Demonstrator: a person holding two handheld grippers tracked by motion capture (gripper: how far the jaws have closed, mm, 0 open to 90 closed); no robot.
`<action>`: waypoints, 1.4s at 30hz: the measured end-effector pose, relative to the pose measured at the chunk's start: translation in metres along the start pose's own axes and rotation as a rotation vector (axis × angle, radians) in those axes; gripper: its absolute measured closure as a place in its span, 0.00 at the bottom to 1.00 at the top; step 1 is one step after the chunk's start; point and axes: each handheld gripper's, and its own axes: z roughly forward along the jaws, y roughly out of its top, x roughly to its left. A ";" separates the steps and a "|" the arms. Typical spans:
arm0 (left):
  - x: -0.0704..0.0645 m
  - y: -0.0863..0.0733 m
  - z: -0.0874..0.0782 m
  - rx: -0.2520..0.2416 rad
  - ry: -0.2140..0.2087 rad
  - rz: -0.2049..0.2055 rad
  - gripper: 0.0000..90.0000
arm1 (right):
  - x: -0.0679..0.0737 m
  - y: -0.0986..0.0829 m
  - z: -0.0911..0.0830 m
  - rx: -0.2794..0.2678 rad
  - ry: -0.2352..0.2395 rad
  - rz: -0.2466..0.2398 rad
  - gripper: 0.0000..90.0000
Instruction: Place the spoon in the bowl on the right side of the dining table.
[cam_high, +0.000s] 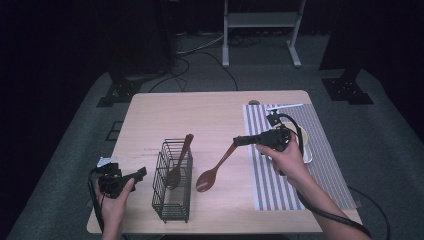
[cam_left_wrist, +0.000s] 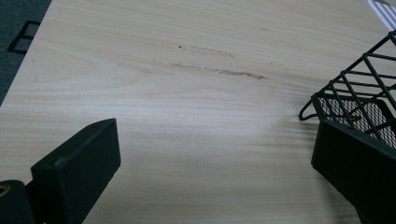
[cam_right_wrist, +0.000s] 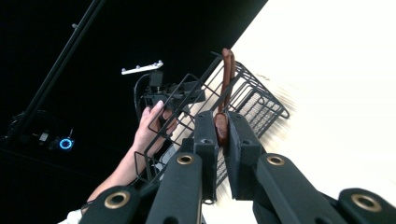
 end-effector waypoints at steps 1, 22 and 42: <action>0.000 0.000 0.000 0.000 0.000 0.000 0.00 | -0.001 0.000 -0.001 0.001 -0.003 0.002 0.93; 0.000 0.000 0.000 0.002 0.000 0.002 0.00 | -0.012 -0.001 -0.019 -0.014 -0.064 0.014 0.93; 0.001 0.000 0.000 0.005 0.002 0.002 0.00 | -0.022 0.000 -0.035 -0.032 -0.113 0.028 0.93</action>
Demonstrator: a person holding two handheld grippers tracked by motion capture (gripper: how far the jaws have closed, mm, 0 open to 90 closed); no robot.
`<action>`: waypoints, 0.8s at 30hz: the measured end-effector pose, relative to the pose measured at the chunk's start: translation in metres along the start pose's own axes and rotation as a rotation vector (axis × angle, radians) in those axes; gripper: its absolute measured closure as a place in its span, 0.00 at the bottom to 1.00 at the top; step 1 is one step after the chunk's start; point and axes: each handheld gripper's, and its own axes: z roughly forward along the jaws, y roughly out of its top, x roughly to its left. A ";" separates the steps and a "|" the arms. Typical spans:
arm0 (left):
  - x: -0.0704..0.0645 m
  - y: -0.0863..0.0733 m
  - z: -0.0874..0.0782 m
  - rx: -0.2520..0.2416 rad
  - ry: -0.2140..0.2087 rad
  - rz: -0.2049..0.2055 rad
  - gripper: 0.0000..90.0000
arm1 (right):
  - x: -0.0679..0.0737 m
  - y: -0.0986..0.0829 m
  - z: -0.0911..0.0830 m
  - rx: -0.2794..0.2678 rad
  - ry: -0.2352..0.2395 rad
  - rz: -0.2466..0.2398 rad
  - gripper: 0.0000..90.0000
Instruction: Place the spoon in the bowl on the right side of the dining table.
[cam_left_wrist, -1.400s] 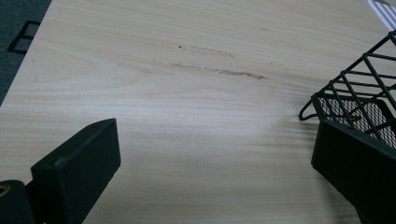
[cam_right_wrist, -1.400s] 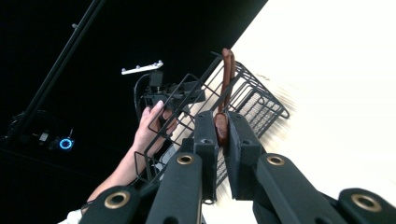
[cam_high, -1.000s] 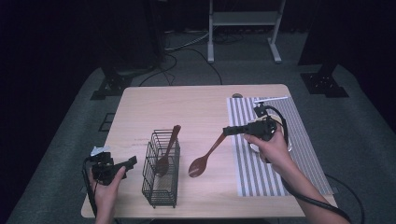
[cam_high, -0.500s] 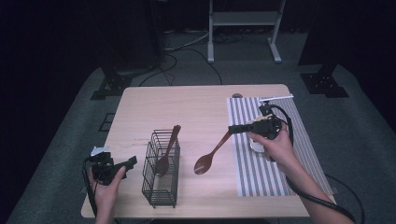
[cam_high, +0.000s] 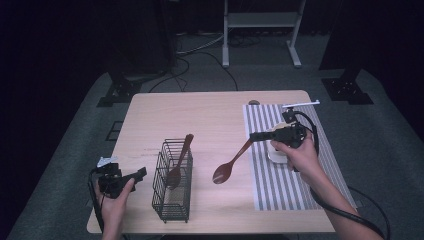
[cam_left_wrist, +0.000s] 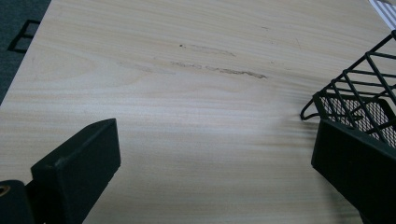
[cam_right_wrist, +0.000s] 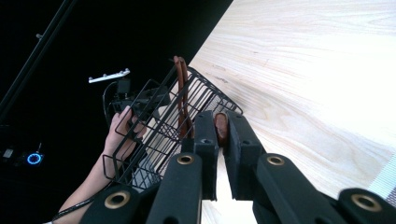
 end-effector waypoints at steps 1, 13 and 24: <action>0.000 0.000 0.000 -0.001 -0.001 0.000 0.00 | -0.001 0.000 -0.001 -0.001 -0.004 0.001 0.93; 0.000 0.000 0.000 0.000 0.001 0.002 0.00 | -0.010 -0.001 -0.011 -0.019 -0.036 0.015 0.93; 0.000 0.000 0.000 0.001 0.002 0.002 0.00 | -0.020 -0.003 -0.020 -0.031 -0.064 0.034 0.93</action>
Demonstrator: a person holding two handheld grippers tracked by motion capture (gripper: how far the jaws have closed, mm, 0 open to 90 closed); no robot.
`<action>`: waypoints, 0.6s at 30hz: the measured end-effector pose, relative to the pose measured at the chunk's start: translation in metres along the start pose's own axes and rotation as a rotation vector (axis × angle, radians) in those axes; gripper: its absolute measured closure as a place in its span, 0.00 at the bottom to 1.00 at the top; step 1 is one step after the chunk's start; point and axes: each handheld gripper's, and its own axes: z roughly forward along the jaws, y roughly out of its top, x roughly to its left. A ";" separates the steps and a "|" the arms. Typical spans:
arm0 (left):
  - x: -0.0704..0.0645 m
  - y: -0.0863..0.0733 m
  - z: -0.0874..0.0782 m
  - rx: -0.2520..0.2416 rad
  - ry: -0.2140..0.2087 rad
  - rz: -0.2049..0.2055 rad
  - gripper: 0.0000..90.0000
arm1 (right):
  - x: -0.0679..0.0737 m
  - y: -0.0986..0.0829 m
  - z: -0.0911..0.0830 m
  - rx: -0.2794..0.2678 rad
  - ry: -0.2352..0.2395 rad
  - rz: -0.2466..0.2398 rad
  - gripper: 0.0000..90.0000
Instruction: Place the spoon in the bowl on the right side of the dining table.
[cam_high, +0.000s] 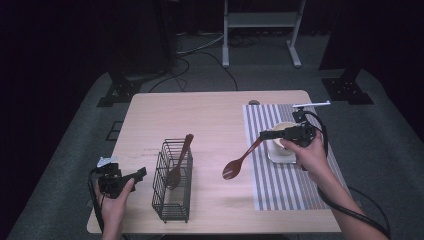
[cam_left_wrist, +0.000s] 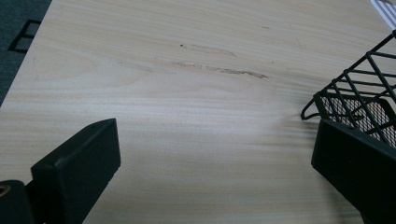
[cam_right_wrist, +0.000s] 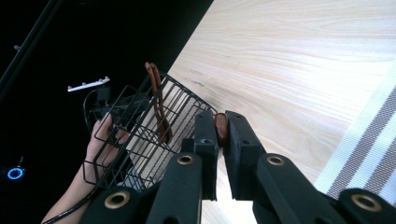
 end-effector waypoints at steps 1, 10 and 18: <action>0.000 0.000 0.000 -0.001 0.000 0.001 0.00 | -0.001 0.000 -0.001 -0.001 -0.001 0.001 0.93; 0.000 0.000 0.000 -0.002 0.001 0.001 0.00 | -0.008 -0.001 -0.006 -0.012 -0.015 0.013 0.93; 0.000 0.000 0.000 -0.001 0.001 0.001 0.00 | -0.011 0.000 -0.012 -0.024 -0.029 0.016 0.93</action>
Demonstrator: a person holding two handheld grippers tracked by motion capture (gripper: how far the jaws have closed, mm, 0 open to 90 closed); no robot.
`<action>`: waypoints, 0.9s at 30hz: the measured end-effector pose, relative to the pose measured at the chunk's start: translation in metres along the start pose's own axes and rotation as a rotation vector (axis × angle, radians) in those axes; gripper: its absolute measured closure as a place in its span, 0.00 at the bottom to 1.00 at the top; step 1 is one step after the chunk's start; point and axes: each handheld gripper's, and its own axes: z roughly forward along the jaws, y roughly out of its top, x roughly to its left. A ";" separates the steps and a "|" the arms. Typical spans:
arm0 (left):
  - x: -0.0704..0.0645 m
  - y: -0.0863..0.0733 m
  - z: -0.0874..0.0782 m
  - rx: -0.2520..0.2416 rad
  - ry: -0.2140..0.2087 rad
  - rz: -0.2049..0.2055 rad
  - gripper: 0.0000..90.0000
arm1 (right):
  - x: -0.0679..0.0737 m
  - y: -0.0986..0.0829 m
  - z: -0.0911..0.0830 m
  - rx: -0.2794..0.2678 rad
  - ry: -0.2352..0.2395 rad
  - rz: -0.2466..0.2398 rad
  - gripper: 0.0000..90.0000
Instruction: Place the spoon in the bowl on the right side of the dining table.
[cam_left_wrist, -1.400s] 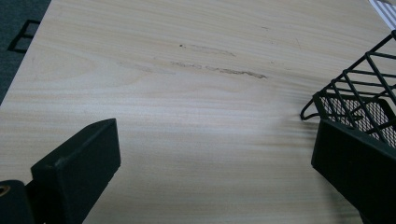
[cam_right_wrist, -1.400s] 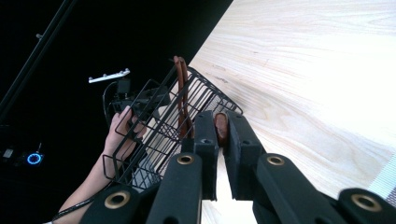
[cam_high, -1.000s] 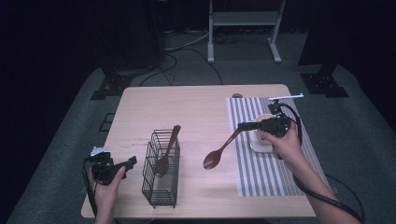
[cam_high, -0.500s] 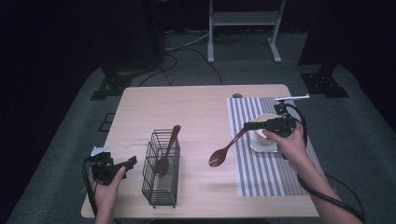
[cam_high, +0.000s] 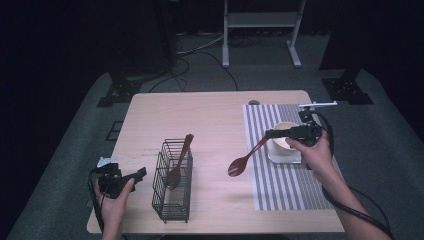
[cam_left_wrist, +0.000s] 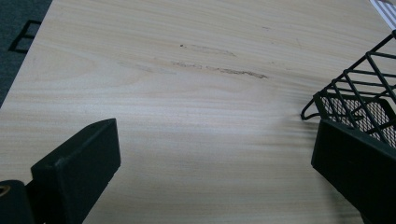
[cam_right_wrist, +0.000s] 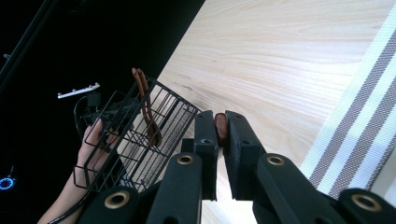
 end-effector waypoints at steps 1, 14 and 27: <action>0.000 0.000 0.000 0.000 0.000 0.000 0.00 | 0.000 0.000 -0.001 -0.001 -0.001 0.001 0.93; 0.000 0.000 0.001 -0.001 -0.002 0.000 0.00 | -0.007 0.001 -0.011 -0.017 -0.024 0.011 0.93; -0.001 0.000 0.001 0.000 -0.002 0.001 0.00 | -0.017 0.001 -0.024 -0.042 -0.054 0.032 0.93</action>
